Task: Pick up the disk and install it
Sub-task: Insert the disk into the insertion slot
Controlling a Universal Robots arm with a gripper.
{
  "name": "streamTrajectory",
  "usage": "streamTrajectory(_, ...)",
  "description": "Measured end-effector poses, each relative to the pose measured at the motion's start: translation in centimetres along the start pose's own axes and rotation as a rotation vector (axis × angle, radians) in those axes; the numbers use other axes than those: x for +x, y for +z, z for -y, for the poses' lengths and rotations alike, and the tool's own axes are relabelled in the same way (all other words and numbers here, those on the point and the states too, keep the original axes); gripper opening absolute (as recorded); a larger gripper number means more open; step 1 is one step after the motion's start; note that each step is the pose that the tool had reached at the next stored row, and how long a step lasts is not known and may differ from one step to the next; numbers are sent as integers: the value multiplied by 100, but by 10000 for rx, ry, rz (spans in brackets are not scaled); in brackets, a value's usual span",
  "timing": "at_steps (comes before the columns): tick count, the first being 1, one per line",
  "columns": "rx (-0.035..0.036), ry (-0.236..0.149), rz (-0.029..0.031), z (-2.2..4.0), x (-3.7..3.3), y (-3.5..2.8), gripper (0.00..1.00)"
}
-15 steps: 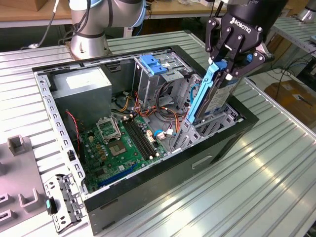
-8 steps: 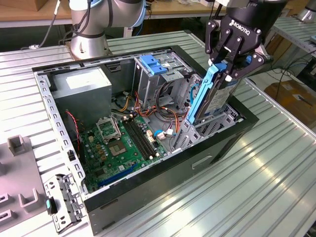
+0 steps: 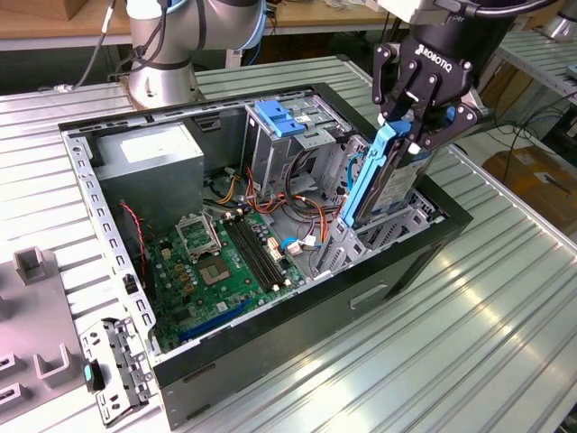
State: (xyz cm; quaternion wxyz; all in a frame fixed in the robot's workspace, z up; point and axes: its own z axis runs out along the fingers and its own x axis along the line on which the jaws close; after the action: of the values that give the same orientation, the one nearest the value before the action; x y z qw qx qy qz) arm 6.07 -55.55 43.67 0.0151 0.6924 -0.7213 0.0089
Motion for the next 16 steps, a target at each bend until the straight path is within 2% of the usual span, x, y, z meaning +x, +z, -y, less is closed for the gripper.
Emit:
streamTrajectory(7,0,0,-5,1,-3,76,37)
streamTrajectory(16,0,0,-6,1,-3,80,37)
